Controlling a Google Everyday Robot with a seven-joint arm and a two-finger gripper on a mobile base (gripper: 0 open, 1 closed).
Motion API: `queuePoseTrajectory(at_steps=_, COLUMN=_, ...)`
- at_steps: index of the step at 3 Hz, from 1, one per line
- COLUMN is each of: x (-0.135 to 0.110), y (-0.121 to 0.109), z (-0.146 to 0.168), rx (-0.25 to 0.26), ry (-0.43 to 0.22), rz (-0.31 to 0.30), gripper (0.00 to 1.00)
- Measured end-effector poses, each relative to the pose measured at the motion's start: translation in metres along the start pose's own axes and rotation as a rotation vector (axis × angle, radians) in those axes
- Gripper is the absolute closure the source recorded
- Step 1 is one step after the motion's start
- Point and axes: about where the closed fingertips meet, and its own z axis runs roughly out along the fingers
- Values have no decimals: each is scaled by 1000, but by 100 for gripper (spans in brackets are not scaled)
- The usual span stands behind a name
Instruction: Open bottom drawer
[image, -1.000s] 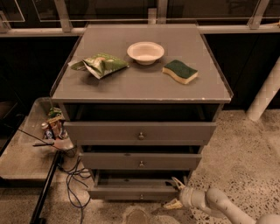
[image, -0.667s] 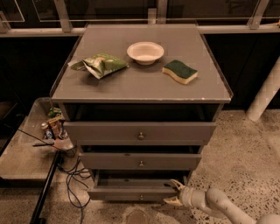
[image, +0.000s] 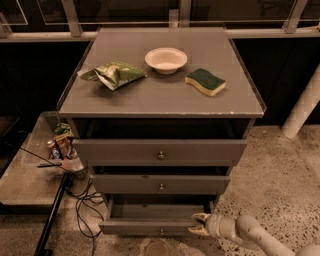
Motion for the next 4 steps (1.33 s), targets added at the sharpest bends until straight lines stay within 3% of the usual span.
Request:
queuePoseTrajectory(at_steps=1, x=14, y=15, z=-11, rx=-6, ry=-3, rz=-26, gripper=100)
queuePoseTrajectory(at_steps=4, x=12, y=23, z=-17, rx=-2, ry=-9, rz=-18, gripper=100)
